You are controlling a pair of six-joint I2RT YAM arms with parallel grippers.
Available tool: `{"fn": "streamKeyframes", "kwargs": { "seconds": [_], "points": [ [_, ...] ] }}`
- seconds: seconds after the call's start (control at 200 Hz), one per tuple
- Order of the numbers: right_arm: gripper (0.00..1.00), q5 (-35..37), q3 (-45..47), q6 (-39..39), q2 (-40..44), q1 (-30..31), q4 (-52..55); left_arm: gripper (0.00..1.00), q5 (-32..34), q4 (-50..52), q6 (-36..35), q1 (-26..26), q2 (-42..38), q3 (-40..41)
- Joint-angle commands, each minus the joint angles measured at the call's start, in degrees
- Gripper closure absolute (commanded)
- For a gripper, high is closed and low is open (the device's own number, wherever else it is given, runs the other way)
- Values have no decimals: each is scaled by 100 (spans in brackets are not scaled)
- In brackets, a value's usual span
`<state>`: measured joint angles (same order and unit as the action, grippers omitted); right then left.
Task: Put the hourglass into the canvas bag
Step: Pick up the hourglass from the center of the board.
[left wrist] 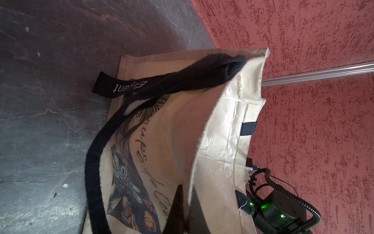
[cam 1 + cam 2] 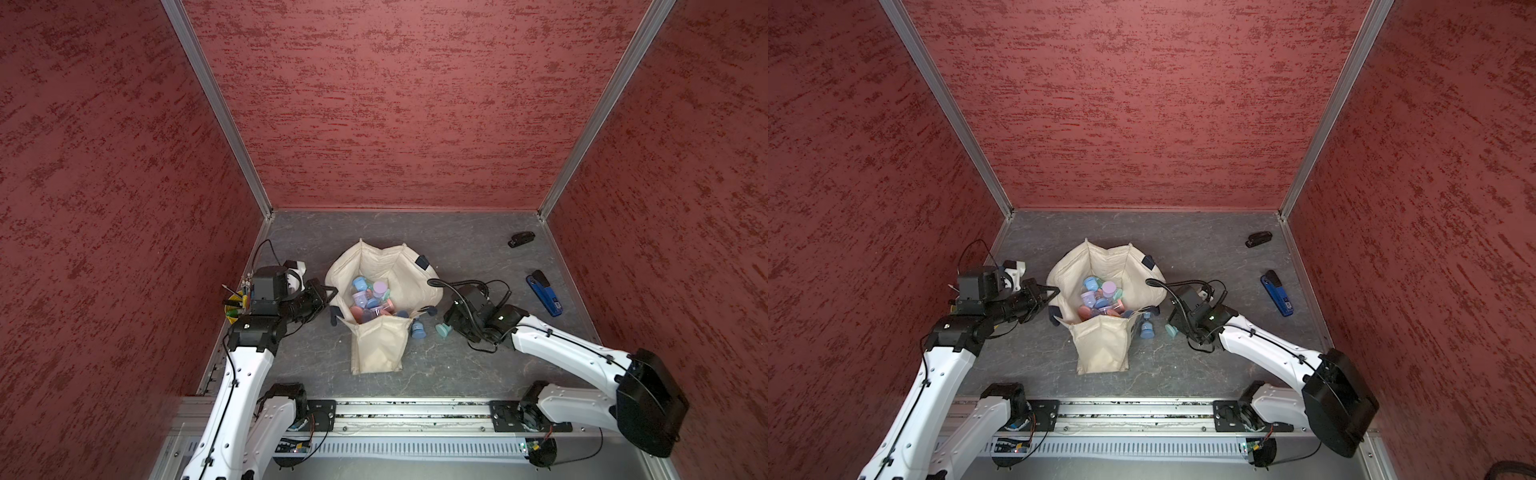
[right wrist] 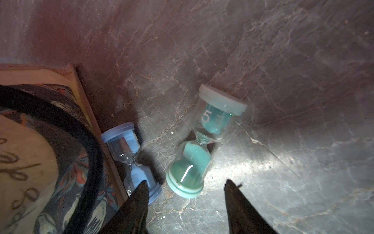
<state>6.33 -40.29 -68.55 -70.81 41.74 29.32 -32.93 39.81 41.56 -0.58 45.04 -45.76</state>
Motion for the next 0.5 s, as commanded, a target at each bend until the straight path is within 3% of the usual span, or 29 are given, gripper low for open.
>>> {"fn": "streamKeyframes", "kwargs": {
  "seconds": [0.0,0.496],
  "points": [
    [37,-84,74,-261,-100,-27,-172,100,-31,-241,-104,58,-98,13],
    [35,-211,191,-728,-551,-34,-651,100,-48,-244,-129,75,-137,89]
  ]
}}
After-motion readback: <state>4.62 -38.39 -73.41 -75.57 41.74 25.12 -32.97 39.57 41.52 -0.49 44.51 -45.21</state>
